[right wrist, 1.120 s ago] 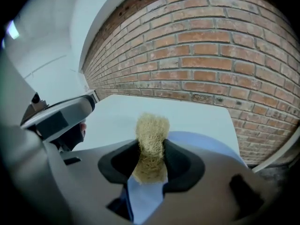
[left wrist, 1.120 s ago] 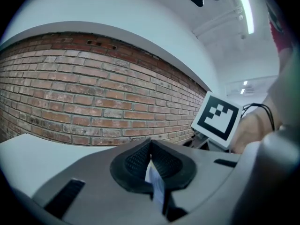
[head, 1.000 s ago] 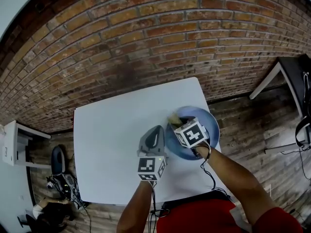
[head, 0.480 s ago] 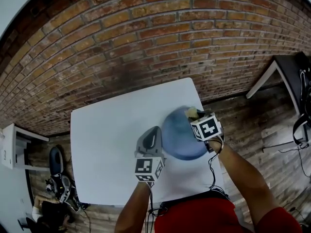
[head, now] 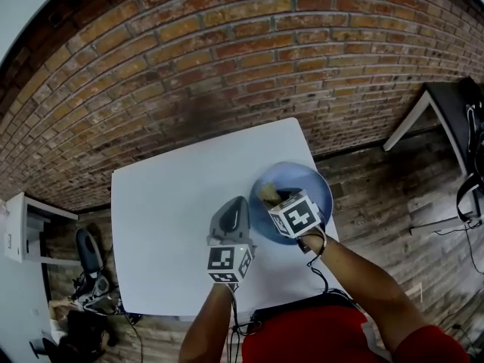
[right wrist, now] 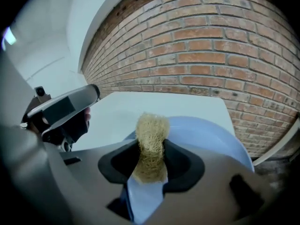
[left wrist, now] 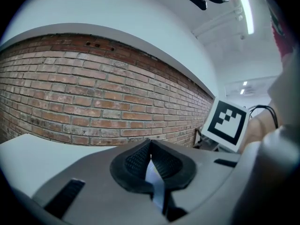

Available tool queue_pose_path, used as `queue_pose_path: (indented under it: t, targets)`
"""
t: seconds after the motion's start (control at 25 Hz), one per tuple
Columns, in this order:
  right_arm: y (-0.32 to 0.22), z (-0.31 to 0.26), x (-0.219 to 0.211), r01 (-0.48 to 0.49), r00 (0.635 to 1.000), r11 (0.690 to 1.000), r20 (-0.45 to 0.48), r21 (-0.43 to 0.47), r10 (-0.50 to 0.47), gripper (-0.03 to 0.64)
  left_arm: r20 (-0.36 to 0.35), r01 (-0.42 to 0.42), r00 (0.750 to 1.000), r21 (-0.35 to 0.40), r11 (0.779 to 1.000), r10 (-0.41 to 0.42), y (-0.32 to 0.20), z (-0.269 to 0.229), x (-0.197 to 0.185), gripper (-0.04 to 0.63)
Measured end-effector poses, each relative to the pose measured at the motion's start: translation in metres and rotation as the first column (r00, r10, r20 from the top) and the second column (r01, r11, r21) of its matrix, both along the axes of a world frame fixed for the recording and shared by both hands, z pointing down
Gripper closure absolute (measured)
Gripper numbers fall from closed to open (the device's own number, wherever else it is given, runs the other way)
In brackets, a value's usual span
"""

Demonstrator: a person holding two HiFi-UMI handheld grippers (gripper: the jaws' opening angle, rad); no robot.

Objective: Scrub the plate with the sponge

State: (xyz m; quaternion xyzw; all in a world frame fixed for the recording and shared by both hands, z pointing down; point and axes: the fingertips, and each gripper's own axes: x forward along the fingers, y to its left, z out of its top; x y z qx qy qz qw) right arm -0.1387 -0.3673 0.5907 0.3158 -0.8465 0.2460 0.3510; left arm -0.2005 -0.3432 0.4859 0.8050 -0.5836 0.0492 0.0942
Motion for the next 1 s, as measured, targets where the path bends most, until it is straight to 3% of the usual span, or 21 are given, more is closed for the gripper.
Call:
queue_pose_path:
  t: [0.24, 0.76, 0.88, 1.0]
  targets:
    - [0.006, 0.007, -0.009, 0.026, 0.999, 1.000, -0.018, 0.000, -0.026, 0.456, 0.001, 0.011, 1.000, 0.000, 1.000, -0.011, 0.010, -0.002, -0.004, 0.583]
    - [-0.018, 0.009, 0.109, -0.162, 0.978, 0.987, -0.131, 0.021, 0.163, 0.456, -0.002, -0.031, 1.000, 0.010, 0.999, 0.031, 0.011, -0.005, 0.016, 0.583]
    - [-0.008, 0.004, 0.099, -0.144, 0.983, 0.989, -0.108, 0.017, 0.145, 0.456, -0.002, -0.034, 0.999, 0.011, 0.999, 0.034, 0.013, -0.006, 0.019, 0.583]
    - [0.015, -0.004, 0.060, -0.070, 0.996, 0.998, -0.046, 0.006, 0.070, 0.456, -0.003, -0.029, 1.000, 0.009, 1.000, 0.029, 0.018, -0.005, 0.016, 0.583]
